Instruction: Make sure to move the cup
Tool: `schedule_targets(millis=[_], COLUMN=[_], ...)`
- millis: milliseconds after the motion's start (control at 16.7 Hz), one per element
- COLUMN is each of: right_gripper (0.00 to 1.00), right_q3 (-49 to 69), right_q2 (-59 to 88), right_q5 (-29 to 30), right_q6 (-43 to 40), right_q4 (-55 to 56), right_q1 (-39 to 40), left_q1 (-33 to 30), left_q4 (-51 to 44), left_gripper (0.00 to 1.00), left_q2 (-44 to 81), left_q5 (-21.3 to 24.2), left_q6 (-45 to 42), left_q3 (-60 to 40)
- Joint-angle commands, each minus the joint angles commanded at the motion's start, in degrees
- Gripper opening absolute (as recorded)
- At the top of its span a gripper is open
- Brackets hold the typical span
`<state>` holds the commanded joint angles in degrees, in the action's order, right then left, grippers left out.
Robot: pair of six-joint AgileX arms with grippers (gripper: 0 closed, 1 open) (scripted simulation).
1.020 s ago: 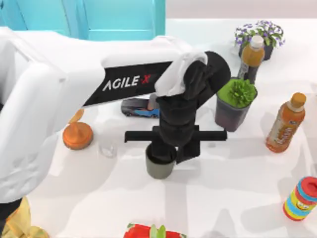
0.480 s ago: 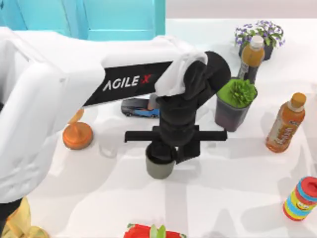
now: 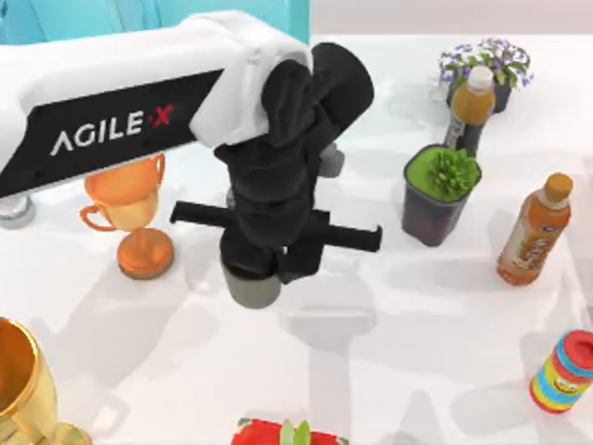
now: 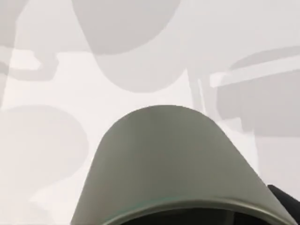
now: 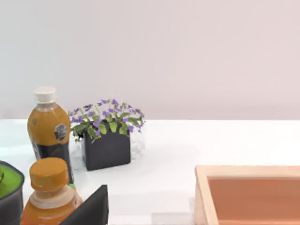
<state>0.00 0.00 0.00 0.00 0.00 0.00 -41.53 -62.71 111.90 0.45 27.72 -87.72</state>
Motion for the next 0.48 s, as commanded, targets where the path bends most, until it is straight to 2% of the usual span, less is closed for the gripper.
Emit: schedule_targets(millis=[180,480], right_gripper=[1.00,1.00], right_q3=[0.0,0.0], right_q2=[0.0,0.0], right_q5=[0.0,0.0], right_q6=[0.0,0.0], right_q4=[0.0,0.0], right_q1=[0.0,0.0], left_q1=[7.1,24.2], left_q4=[-3.9,-7.8], left_gripper=[0.00,0.00], left_q2=[-7.0,-13.7], left_q5=[-0.3,-0.4], left_q6=[-8.6,-20.6], left_q3=[6.1,14.4])
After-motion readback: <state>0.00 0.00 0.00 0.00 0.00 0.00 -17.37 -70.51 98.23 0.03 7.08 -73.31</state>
